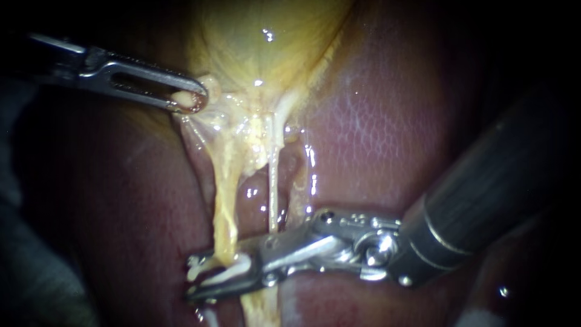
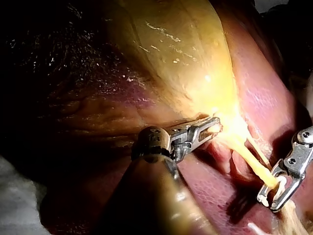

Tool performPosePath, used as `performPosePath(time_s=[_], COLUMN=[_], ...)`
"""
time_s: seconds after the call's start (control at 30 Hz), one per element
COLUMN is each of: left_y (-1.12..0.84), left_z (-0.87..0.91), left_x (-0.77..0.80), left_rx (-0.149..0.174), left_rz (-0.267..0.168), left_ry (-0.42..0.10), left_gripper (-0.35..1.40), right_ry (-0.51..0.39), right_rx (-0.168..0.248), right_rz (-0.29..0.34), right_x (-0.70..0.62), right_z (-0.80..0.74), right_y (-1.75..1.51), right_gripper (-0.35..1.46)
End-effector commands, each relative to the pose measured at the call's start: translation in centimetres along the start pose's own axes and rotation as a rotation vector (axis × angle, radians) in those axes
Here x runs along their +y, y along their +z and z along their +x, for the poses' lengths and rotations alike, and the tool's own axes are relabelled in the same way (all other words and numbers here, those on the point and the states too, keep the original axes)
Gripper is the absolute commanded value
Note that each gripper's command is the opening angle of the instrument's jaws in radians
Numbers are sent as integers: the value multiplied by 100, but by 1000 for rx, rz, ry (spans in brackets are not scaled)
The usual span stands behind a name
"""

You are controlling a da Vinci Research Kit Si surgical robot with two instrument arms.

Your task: Clipping first clip left tube

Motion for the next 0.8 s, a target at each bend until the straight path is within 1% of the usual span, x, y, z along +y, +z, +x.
performPosePath(time_s=[0.03, 0.13, 0.17, 0.2, 0.27, 0.33, 0.53, 0.8], left_y=[0, 0, 0, 0, 0, 0, 0, 0], left_z=[0, 0, 0, 0, 0, 0, 0, 0], left_x=[0, 0, 0, 0, 0, 0, 0, 0], left_rx=[0, 0, 0, 0, 0, 0, 0, 0], left_rz=[0, 0, 0, 0, 0, 0, 0, 0], left_ry=[0, 0, 0, 0, 0, 0, 0, 0], left_gripper=[-35, -35, -35, -35, -35, -35, -35, -35], right_ry=[1, 2, 2, 13, 66, 90, 89, 88], right_rx=[3, 4, 4, 4, 5, 5, 4, 3], right_rz=[-5, -5, -4, -4, -4, -4, -3, -3], right_x=[0, 0, 0, 0, 0, -1, -2, 1], right_z=[1, 1, 1, 1, 0, -1, -2, -4], right_y=[-2, -4, -5, -6, -8, -9, -11, -11], right_gripper=[-10, -24, -33, -35, -35, -35, -35, -35])
